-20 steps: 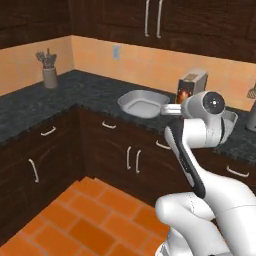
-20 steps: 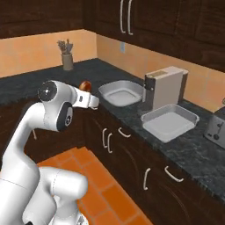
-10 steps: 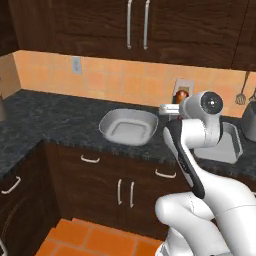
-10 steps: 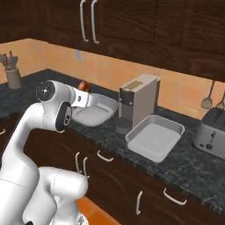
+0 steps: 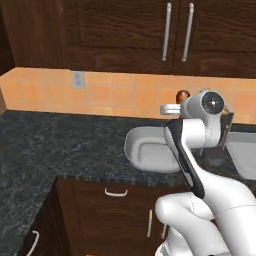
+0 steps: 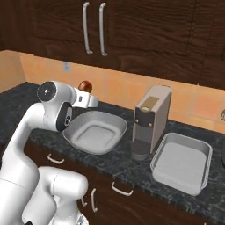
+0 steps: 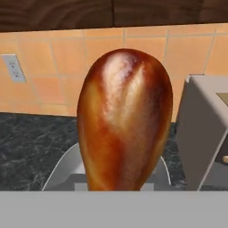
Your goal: Place one potato and one chicken drumstick in each tupperware on the nearby counter, to pack two identical lunches.
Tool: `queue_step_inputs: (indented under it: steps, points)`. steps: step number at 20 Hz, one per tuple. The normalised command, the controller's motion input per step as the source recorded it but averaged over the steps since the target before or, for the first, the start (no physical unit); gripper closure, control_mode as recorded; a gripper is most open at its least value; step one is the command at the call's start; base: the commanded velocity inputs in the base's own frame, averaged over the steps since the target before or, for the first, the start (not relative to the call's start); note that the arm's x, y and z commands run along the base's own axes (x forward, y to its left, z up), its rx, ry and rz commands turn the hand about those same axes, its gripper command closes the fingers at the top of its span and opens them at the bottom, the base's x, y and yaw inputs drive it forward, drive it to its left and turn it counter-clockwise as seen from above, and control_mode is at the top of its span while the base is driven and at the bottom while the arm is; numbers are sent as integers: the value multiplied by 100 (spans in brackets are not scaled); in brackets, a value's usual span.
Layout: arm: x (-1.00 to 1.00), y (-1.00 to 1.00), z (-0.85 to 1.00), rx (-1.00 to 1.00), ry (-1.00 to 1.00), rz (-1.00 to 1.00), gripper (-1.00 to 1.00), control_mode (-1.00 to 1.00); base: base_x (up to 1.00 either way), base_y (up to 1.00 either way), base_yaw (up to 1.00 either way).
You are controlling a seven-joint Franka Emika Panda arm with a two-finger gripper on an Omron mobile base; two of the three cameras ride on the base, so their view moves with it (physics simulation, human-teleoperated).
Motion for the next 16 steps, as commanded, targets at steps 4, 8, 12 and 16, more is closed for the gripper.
queue_step_inputs:
  steps: [4, 8, 12, 16]
  points:
    - [0, 0, 0, 0, 0, 0, 100, 100, 63, 16, -28]
    - [1, 3, -7, -1, 0, -5, 100, -100, 30, 10, -19]
    - [13, 10, -70, -1, 10, -9, 100, -100, 0, 0, 0]
    - [58, 7, -99, 0, 23, 0, 100, -100, 0, 0, 0]
